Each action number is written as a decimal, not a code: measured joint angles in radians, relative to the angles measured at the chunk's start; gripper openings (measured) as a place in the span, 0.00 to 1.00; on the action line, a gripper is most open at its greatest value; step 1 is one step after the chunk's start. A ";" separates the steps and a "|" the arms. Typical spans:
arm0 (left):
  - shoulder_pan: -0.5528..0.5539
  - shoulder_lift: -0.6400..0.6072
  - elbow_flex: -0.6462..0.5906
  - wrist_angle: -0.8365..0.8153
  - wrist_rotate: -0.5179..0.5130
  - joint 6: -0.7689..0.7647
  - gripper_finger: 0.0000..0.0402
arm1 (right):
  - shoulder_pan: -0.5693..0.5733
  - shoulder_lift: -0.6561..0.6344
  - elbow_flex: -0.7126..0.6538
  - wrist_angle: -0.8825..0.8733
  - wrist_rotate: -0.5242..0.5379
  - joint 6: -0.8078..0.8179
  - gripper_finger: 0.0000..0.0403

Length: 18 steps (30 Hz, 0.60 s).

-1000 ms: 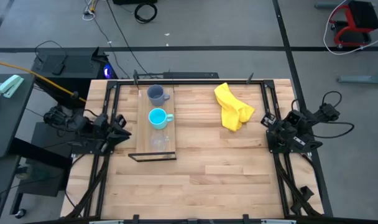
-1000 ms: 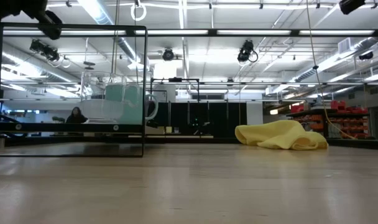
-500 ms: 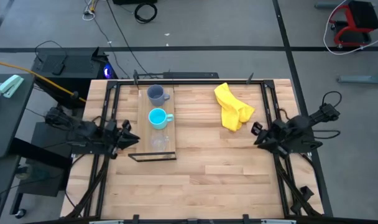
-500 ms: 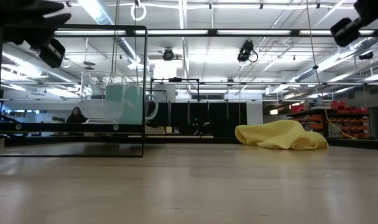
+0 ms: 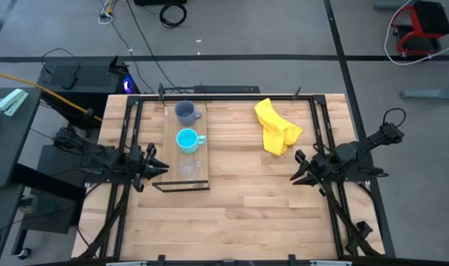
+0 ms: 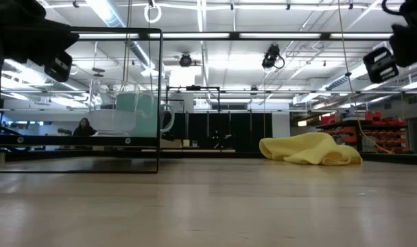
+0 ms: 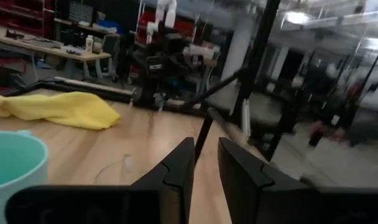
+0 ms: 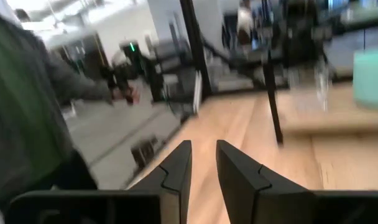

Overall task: Stack small to large cups/mugs on shelf
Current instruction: Return to Home Position

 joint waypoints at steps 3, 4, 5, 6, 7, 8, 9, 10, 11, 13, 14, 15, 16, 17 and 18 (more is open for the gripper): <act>0.000 0.004 0.000 -0.019 0.004 0.102 0.19 | 0.000 0.012 0.002 -0.033 0.000 0.030 0.21; 0.000 0.007 0.000 -0.020 0.003 0.132 0.19 | 0.000 0.014 0.006 -0.032 0.000 0.041 0.21; 0.000 0.007 0.000 -0.021 0.004 0.152 0.19 | 0.000 0.015 0.010 -0.031 0.000 0.046 0.21; 0.000 0.007 0.000 -0.020 0.003 0.165 0.19 | 0.001 0.018 0.012 -0.029 0.000 0.054 0.21; 0.000 0.006 0.000 -0.021 0.002 0.170 0.20 | 0.001 0.018 0.013 -0.030 0.000 0.061 0.21; 0.000 0.007 0.000 -0.022 0.004 0.172 0.20 | 0.001 0.018 0.014 -0.032 0.000 0.066 0.21; 0.000 0.007 0.000 -0.022 0.004 0.172 0.20 | 0.001 0.019 0.016 -0.032 0.000 0.067 0.21; 0.000 0.006 0.000 -0.022 0.003 0.172 0.21 | 0.001 0.019 0.017 -0.030 0.000 0.067 0.21; 0.000 0.007 0.000 -0.022 0.003 0.172 0.21 | 0.001 0.018 0.018 -0.029 0.000 0.067 0.21; 0.000 0.006 0.000 -0.021 0.003 0.172 0.21 | 0.001 0.019 0.018 -0.032 0.000 0.067 0.21; 0.000 0.006 0.000 -0.021 0.003 0.172 0.21 | 0.001 0.019 0.018 -0.032 0.000 0.067 0.21; 0.000 0.007 0.000 -0.021 0.003 0.172 0.20 | 0.001 0.019 0.018 -0.031 0.000 0.067 0.21; 0.000 0.006 0.000 -0.021 0.003 0.172 0.20 | 0.001 0.019 0.018 -0.031 0.000 0.067 0.21; 0.000 0.006 0.000 -0.021 0.003 0.172 0.20 | 0.001 0.019 0.018 -0.032 0.000 0.067 0.21; 0.000 0.006 0.000 -0.021 0.003 0.172 0.20 | 0.001 0.019 0.018 -0.032 0.000 0.067 0.21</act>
